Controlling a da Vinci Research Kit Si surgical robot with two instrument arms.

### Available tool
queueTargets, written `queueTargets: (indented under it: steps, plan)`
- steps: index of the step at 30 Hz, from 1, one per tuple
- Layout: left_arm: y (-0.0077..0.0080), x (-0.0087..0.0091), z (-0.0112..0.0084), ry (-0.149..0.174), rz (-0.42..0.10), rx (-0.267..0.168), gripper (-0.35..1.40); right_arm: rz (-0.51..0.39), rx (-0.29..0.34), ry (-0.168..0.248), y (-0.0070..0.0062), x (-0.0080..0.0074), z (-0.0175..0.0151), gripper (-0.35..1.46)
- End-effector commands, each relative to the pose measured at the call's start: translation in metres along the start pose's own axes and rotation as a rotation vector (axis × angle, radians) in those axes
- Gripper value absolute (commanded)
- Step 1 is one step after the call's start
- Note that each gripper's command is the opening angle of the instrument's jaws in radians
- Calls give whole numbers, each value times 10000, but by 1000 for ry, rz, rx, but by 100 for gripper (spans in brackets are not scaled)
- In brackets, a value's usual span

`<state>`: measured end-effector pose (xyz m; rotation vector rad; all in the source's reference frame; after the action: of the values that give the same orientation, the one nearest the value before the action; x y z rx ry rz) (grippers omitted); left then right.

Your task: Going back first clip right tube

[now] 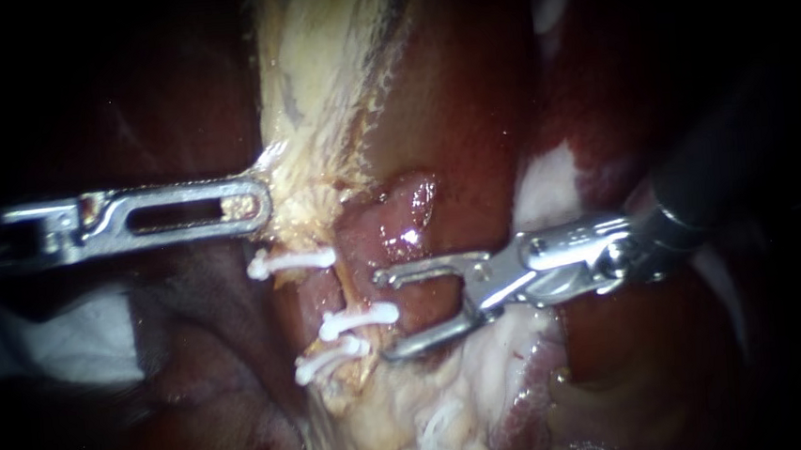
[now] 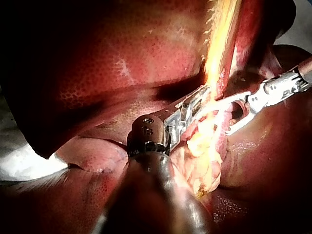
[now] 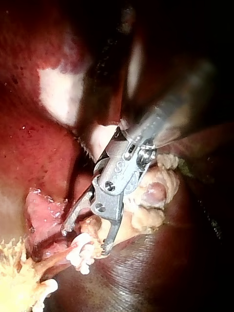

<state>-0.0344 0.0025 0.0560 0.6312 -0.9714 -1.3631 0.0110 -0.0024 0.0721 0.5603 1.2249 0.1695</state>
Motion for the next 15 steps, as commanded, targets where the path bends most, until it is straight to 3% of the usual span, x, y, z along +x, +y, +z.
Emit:
queueTargets:
  steps: [1,8,15]
  plan:
    - [0,0,0,1,0,2,-35,-8,-6,0,-3,3,-10,60]
    - [2,0,1,1,1,2,-35,-33,-54,7,-3,26,-83,60]
    - [5,0,2,1,2,2,-35,-23,-69,13,-3,36,-109,60]
